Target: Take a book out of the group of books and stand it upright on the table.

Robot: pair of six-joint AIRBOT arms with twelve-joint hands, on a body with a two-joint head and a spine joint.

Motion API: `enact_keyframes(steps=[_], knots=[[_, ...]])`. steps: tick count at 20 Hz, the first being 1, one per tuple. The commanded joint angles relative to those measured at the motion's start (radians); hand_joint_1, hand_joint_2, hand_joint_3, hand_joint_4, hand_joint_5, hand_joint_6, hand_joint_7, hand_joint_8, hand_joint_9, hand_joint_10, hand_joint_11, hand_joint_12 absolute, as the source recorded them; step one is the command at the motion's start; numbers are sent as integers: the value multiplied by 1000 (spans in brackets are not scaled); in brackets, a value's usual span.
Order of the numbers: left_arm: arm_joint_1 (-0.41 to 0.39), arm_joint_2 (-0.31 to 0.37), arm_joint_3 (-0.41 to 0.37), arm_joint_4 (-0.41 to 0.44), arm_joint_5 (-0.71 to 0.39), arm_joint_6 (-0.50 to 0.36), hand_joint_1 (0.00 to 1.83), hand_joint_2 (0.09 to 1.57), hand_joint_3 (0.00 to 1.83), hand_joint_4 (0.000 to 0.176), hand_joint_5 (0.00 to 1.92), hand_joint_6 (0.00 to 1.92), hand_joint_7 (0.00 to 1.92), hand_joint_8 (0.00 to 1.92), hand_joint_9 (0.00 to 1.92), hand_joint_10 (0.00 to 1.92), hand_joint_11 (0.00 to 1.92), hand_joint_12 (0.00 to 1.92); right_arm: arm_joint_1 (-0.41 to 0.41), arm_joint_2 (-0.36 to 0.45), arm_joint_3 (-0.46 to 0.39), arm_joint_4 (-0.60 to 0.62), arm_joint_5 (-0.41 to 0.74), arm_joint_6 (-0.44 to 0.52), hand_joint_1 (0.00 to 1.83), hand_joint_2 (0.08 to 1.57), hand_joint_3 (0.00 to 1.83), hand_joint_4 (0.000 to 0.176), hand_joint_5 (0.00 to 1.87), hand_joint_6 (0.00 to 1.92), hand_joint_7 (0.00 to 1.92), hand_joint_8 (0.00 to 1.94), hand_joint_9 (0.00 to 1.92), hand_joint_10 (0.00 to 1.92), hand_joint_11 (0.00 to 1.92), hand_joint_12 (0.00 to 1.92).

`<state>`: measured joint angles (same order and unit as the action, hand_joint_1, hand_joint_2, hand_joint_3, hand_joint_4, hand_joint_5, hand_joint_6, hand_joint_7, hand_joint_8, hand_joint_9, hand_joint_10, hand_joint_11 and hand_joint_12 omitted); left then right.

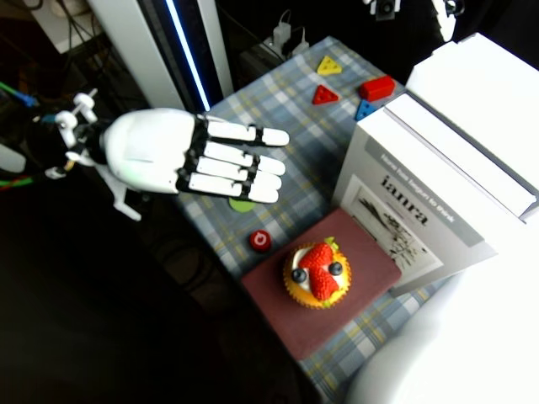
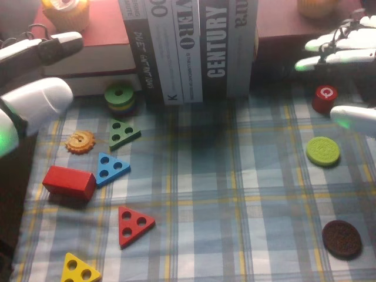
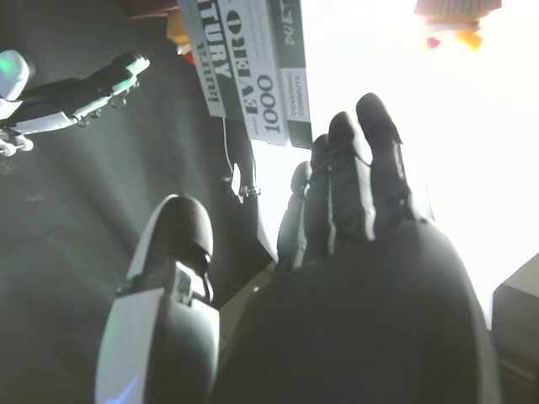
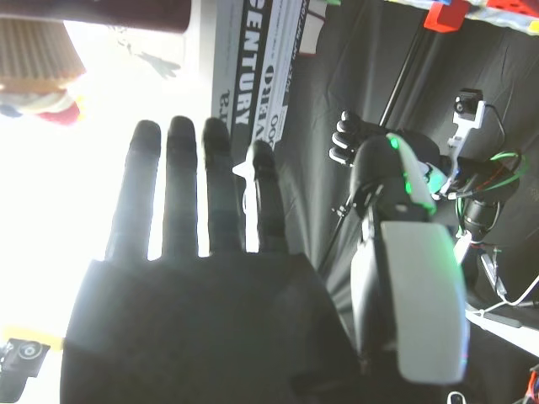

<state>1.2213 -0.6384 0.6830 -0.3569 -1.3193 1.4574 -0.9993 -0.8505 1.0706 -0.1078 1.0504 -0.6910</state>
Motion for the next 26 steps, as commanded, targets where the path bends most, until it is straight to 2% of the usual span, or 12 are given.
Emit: enact_keyframes(steps=[1, 2, 4, 5, 6, 7, 8, 10, 11, 13, 18, 26], knots=[[-2, 2, -2, 5, -139, -7, 0, 1346, 15, 163, 347, 0, 342, 12, 215, 17, 45, 229, 16, 0, -5, 36, 175, 1, 265, 1365, 1, 27, 590, 6, 440, 3, 418, 16, 154, 780], [1, 3, -2, 4, -139, -8, 0, 1354, 14, 156, 340, 0, 339, 7, 216, 14, 51, 233, 19, 0, -4, 49, 206, 1, 229, 1358, 0, 31, 589, 3, 411, 1, 415, 10, 152, 773], [3, 1, -1, -1, -138, -9, 0, 1349, 7, 156, 340, 0, 337, 4, 225, 12, 84, 248, 57, -7, -4, 86, 263, -48, 219, 1338, 0, 43, 545, 0, 300, 0, 303, 0, 31, 736], [3, -2, 0, -3, -138, -9, 0, 1345, 4, 161, 351, 4, 344, 5, 241, 16, 111, 261, 98, -15, -3, 95, 270, -89, 150, 1334, 0, 55, 476, 0, 210, 0, 149, 0, 5, 446], [3, -3, 2, -3, -138, -9, 0, 1350, 5, 155, 350, 3, 336, 1, 234, 11, 102, 257, 122, -20, -2, 94, 269, -114, 33, 1332, 0, 111, 362, 0, 123, 1, 63, 2, 0, 242], [3, -4, 2, -3, -137, -9, 0, 1348, 3, 169, 348, 1, 328, 0, 242, 12, 106, 259, 170, -33, 8, 93, 245, -154, 0, 1283, 0, 167, 230, 0, 16, 0, 2, 0, 0, 13], [3, -4, 2, -3, -136, -9, 0, 1348, 3, 169, 348, 1, 328, 0, 242, 12, 106, 259, 179, -34, 9, 92, 238, -159, 0, 1283, 0, 167, 230, 0, 16, 0, 2, 0, 0, 13], [3, -4, 4, -3, -132, -9, 0, 1357, 5, 159, 349, 1, 336, 3, 238, 7, 82, 248, 246, -51, 35, 58, 171, -166, 0, 1113, 0, 176, 188, 0, 0, 0, 0, 0, 8, 4], [4, -6, 5, -6, -133, -9, 0, 1360, 6, 159, 333, 0, 333, 1, 238, 6, 76, 246, 281, -61, 50, 33, 128, -166, 0, 1096, 0, 176, 173, 0, 0, 0, 0, 0, 14, 7], [4, -10, 7, -10, -129, -9, 0, 1363, 5, 175, 278, 0, 305, 1, 224, 2, 43, 230, 355, -88, 83, -16, 42, -166, 0, 1078, 0, 176, 176, 7, 0, 0, 0, 0, 3, 2], [4, -18, 12, -8, -115, -9, 0, 1368, 1, 175, 265, 1, 351, 8, 267, 6, 79, 330, 501, -161, 154, -130, -126, -166, 0, 1078, 0, 176, 201, 6, 0, 0, 0, 0, 2, 1], [4, -21, 13, -7, -112, -9, 0, 1365, 0, 176, 259, 0, 344, 1, 260, 0, 51, 318, 551, -177, 164, -185, -246, -229, 0, 1089, 0, 176, 191, 0, 0, 0, 0, 0, 0, 0]])
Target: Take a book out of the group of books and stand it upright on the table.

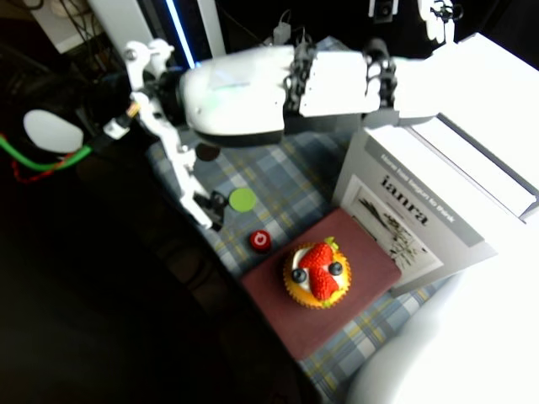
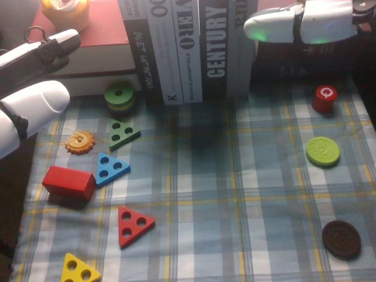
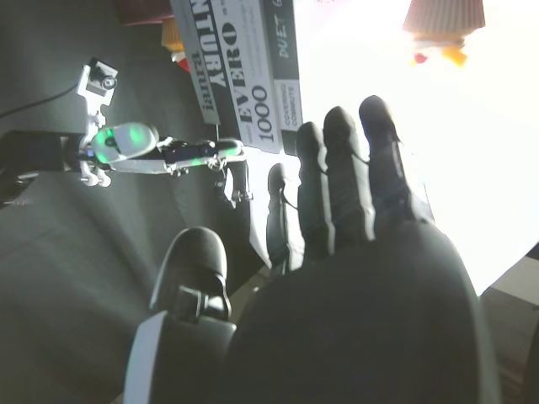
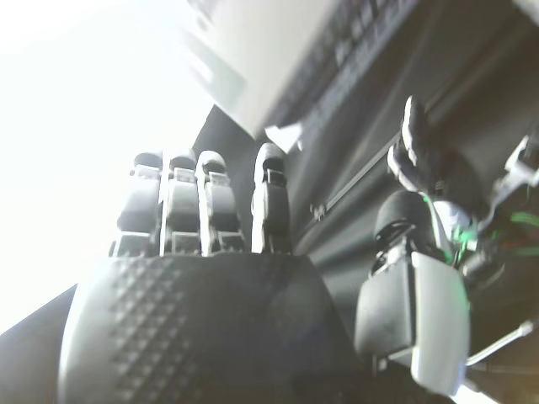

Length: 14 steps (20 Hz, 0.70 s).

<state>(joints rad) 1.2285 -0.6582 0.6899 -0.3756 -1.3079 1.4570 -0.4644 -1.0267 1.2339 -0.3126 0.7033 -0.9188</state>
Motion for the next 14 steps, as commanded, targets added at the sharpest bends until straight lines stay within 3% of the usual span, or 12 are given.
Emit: enact_keyframes(steps=[1, 14], knots=[[-4, -1, 6, 12, -124, -9, 9, 1371, 2, 176, 276, 7, 341, 0, 244, 0, 26, 307, 20, -2, 1, 9, 83, -4, 0, 1084, 0, 176, 191, 2, 0, 0, 0, 0, 0, 0], [8, 0, -5, 5, -143, -19, 53, 1385, 1, 171, 290, 4, 343, 4, 240, 1, 12, 290, 12, 25, -63, -61, 8, -6, 0, 1079, 0, 176, 224, 6, 0, 0, 0, 0, 0, 0]])
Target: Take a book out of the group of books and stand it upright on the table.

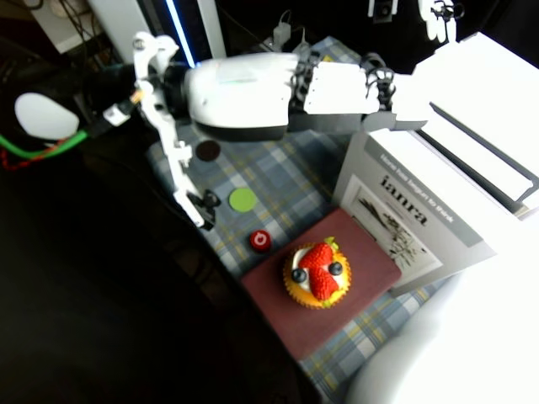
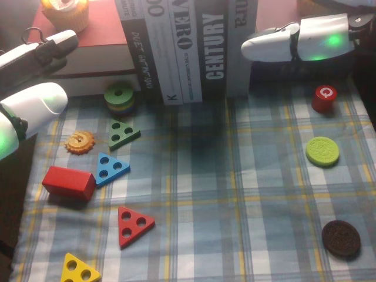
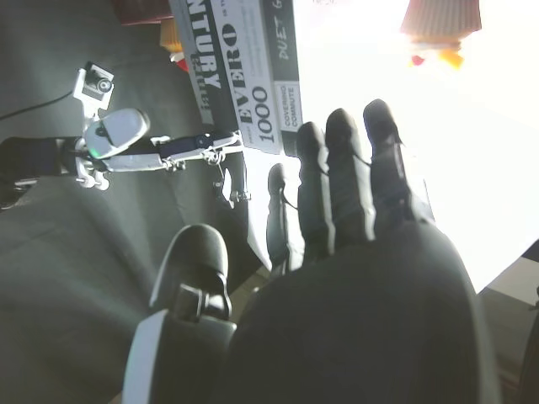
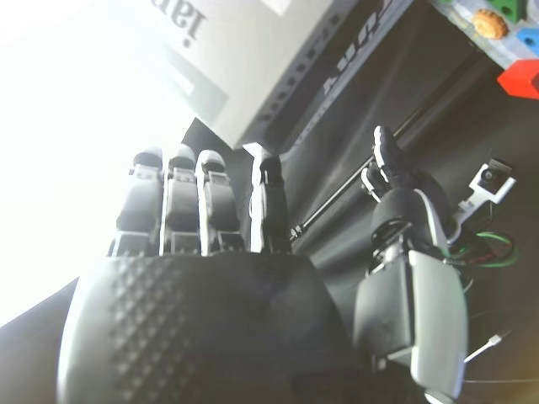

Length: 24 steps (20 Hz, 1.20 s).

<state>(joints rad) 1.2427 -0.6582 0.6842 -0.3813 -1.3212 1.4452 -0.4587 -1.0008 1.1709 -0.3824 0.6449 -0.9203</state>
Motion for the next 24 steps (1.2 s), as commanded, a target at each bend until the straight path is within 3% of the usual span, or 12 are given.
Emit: enact_keyframes(steps=[1, 8, 11, 24], knots=[[-2, 1, -1, 9, -132, -10, 51, 1385, 1, 171, 288, 3, 338, 1, 237, 0, 10, 288, -1, 8, -11, 9, 67, -4, 0, 1084, 1, 176, 228, 7, 0, 0, 0, 0, 0, 0], [8, 2, -5, 5, -140, -21, 41, 1385, 1, 162, 301, 4, 355, 2, 265, 6, 45, 306, -52, 85, -81, 21, 114, -4, 0, 1100, 3, 176, 248, 10, 0, 0, 0, 0, 0, 0], [9, 1, -6, 3, -141, -24, 66, 1380, 0, 174, 299, 2, 349, 1, 248, 2, 26, 294, -105, 123, -116, 42, 180, 4, 0, 1100, 3, 176, 247, 7, 0, 0, 0, 0, 0, 0], [29, -1, -9, 0, -145, -50, 84, 1371, 1, 176, 285, 3, 328, 1, 240, 5, 42, 325, -246, 161, -167, 5, 291, 153, 0, 1133, 8, 176, 309, 11, 10, 2, 0, 0, 0, 0]])
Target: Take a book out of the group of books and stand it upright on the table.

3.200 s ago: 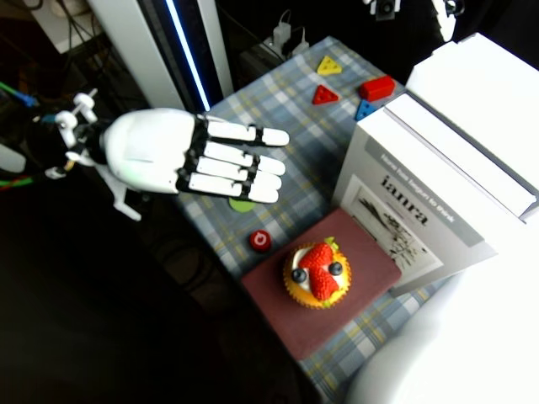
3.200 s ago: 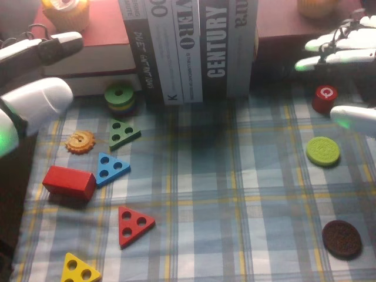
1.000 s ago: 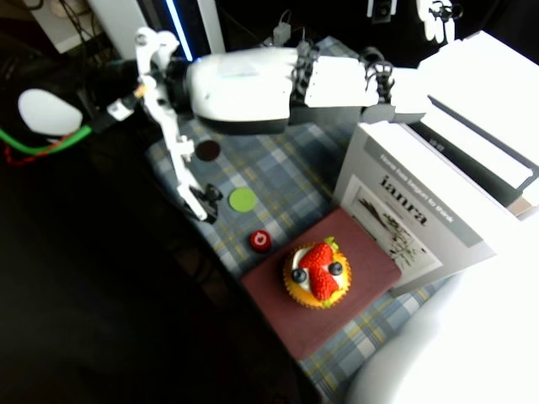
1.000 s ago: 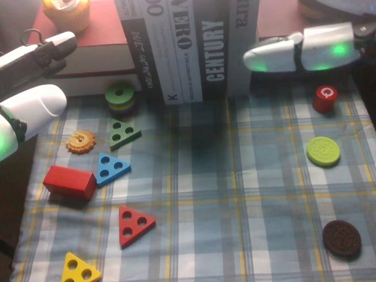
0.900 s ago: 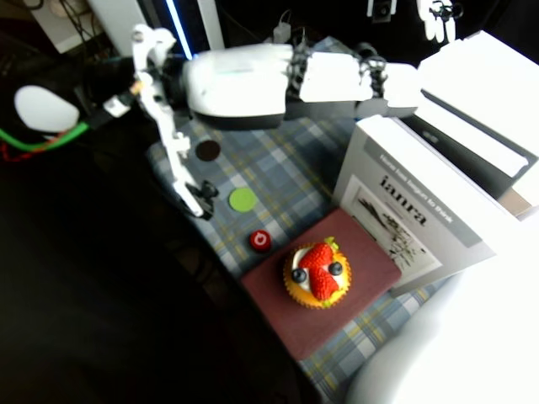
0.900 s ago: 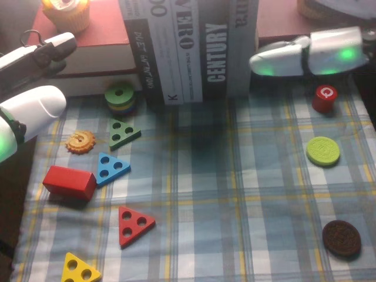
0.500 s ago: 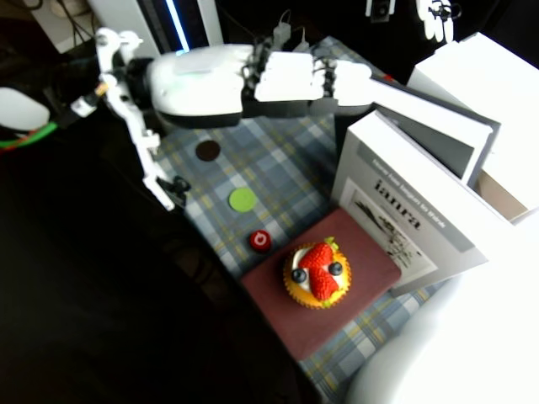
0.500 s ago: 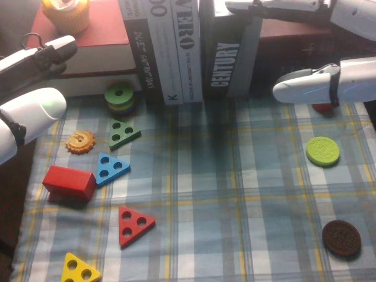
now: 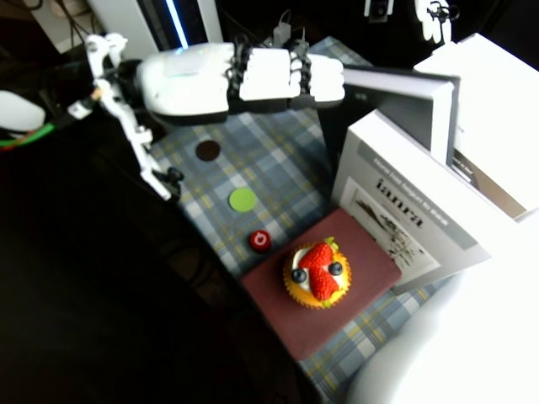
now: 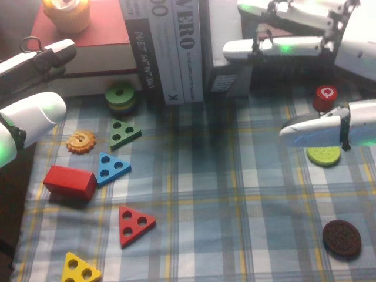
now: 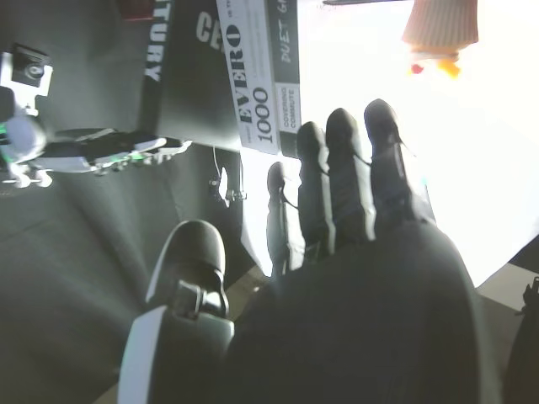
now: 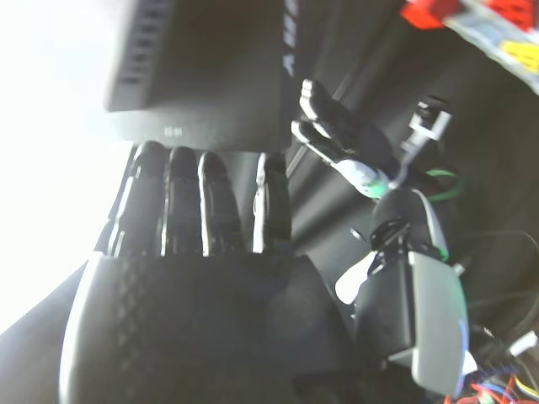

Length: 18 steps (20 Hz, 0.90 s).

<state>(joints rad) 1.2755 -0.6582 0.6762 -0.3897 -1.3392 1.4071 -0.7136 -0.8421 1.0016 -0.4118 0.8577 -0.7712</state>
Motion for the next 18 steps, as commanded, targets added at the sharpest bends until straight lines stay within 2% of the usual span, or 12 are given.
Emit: enact_keyframes(steps=[1, 5, 8, 9, 10, 11, 12, 13, 14, 15, 17, 18], knots=[[-3, -1, -1, 8, -127, -13, 112, 1369, 0, 176, 291, 4, 338, 3, 235, 2, 31, 330, 0, 4, 1, 25, 91, 24, 0, 1148, 13, 176, 325, 15, 17, 4, 0, 0, 0, 0], [3, -4, -3, 5, -129, -22, 70, 1370, 0, 176, 283, 1, 323, 1, 219, 2, 0, 372, -52, 43, -49, 1, 182, 47, 18, 1203, 12, 176, 333, 6, 8, 1, 0, 0, 0, 0], [17, -6, -8, -5, -129, -27, 67, 1374, 1, 176, 283, 3, 311, 1, 222, 4, 1, 340, -96, 94, -87, 2, 312, 55, 181, 1226, 3, 176, 358, 12, 0, 0, 0, 0, 0, 0], [22, -6, -10, -10, -131, -28, 73, 1374, 1, 176, 293, 5, 318, 3, 229, 5, 10, 348, -103, 109, -95, 1, 355, 55, 352, 1225, 1, 176, 425, 10, 0, 0, 0, 0, 0, 0], [27, -7, -10, -15, -134, -30, 71, 1370, 0, 176, 296, 6, 323, 5, 232, 6, 14, 351, -109, 119, -100, 1, 397, 55, 216, 1230, 5, 176, 504, 28, 21, 6, 0, 0, 0, 0], [30, -7, -10, -19, -139, -31, 50, 1373, 0, 175, 293, 3, 317, 2, 233, 4, 24, 361, -110, 125, -99, 4, 434, 55, 392, 1149, 0, 105, 237, 12, 41, 11, 0, 0, 0, 0], [34, -7, -10, -22, -150, -31, 47, 1376, 2, 173, 294, 3, 313, 0, 232, 3, 30, 365, -110, 129, -98, 13, 476, 54, 543, 1093, 0, 65, 282, 22, 131, 10, 6, 1, 0, 0], [36, -7, -10, -24, -159, -32, 66, 1379, 2, 175, 281, 0, 299, 0, 212, 0, 15, 364, -110, 130, -97, 21, 504, 54, 545, 1081, 0, 71, 271, 13, 132, 2, 13, 3, 0, 0], [37, -6, -8, -25, -173, -33, 63, 1376, 0, 176, 268, 0, 296, 0, 209, 0, 2, 361, -112, 131, -95, 39, 541, 40, 438, 1105, 0, 87, 274, 12, 138, 3, 12, 2, 0, 0], [37, -6, -3, -26, -188, -42, 5, 1381, 2, 176, 281, 3, 295, 0, 209, 0, 0, 312, -123, 129, -96, 74, 564, 7, 399, 1170, 2, 153, 256, 1, 30, 0, 0, 0, 0, 0], [37, -11, 20, -25, -230, -115, 24, 1367, 0, 172, 296, 5, 326, 7, 238, 8, 15, 319, -145, 114, -84, 150, 579, -23, 378, 1127, 0, 154, 206, 0, 5, 0, 0, 0, 0, 0], [37, -20, 42, -25, -274, -194, 34, 1369, 0, 156, 287, 0, 309, 1, 227, 2, 4, 315, -156, 93, -64, 197, 582, -16, 395, 1121, 0, 172, 120, 0, 0, 0, 0, 0, 0, 0]])
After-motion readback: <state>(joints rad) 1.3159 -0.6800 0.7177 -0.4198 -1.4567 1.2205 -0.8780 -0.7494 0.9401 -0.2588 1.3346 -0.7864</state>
